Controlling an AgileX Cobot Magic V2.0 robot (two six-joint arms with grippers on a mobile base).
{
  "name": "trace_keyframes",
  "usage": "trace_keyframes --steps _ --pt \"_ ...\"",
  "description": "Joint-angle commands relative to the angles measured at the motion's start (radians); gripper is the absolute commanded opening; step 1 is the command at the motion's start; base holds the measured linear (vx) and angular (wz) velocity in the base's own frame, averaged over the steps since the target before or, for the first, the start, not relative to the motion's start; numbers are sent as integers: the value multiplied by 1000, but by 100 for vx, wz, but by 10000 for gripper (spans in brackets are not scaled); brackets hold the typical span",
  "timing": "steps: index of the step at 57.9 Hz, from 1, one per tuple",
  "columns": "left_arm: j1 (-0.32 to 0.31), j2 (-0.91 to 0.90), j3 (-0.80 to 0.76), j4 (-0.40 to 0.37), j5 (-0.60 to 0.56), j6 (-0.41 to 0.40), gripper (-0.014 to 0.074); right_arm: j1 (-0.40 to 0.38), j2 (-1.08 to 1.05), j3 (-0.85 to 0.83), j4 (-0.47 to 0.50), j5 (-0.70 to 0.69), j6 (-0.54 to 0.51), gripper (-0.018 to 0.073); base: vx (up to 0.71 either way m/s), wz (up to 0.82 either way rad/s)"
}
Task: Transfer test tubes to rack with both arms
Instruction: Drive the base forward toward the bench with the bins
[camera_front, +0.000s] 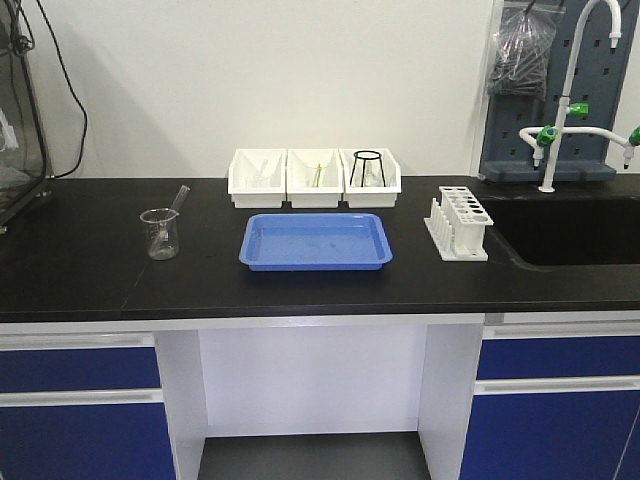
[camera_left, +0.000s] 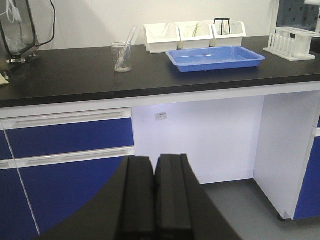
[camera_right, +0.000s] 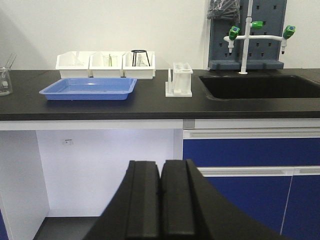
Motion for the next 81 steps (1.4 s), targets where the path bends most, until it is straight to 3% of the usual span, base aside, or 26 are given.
trace_keyframes --steps 1,81 --pt "0 -13 26 -3 -81 -1 -17 -2 -8 11 -3 -77 -6 -8 0 0" --pt "0 -13 26 -3 -81 -1 -17 -2 -8 11 -3 -77 -6 -8 5 0"
